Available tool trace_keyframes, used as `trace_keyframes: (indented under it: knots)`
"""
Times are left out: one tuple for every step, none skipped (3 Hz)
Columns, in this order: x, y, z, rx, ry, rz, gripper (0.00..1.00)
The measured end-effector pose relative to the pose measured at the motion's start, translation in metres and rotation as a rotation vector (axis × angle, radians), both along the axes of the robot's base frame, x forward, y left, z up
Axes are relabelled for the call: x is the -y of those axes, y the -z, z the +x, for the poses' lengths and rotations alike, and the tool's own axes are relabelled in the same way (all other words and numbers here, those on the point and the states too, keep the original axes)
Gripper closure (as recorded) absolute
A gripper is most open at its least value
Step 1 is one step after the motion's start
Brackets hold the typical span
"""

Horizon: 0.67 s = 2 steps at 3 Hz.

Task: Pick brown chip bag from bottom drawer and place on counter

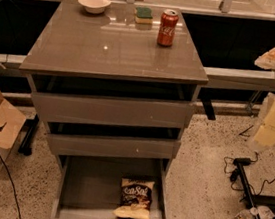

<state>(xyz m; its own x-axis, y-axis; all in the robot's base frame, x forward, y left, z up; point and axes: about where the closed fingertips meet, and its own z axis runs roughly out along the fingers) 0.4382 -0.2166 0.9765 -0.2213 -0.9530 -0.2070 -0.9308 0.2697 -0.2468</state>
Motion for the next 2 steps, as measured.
trace_keyframes:
  knots:
    - [0.000,0.000,0.000,0.000,0.000,0.000,0.00]
    - [-0.014,0.025,0.004,-0.013,0.011,0.062,0.00]
